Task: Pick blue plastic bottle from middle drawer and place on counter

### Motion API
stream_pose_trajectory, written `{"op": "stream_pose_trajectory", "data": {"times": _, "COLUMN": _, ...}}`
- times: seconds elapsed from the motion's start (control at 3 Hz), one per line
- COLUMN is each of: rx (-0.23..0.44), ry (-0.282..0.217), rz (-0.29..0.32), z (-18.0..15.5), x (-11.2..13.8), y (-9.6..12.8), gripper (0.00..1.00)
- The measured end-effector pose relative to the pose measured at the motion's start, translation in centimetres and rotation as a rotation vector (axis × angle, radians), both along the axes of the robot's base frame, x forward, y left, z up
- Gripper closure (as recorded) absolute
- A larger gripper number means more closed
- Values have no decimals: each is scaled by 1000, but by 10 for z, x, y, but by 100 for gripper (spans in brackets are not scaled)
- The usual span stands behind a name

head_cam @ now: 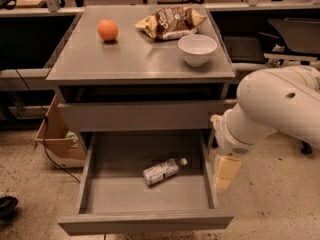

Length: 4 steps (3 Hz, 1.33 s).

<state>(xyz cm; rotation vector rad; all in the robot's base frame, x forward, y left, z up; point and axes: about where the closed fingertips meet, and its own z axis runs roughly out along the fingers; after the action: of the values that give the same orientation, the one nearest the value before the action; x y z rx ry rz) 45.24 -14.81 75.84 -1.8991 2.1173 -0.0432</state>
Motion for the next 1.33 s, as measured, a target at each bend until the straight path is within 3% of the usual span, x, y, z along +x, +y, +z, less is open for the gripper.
{"op": "stream_pose_trajectory", "data": {"times": 0.33, "rx": -20, "ry": -14, "rz": 32, "z": -42, "x": 9, "y": 4, "gripper": 0}}
{"op": "stream_pose_trajectory", "data": {"times": 0.67, "rx": -27, "ry": -31, "rz": 72, "z": -90, "x": 34, "y": 11, "gripper": 0}}
{"op": "stream_pose_trajectory", "data": {"times": 1.33, "rx": 3, "ry": 5, "rz": 125, "z": -189, "x": 88, "y": 24, "gripper": 0}}
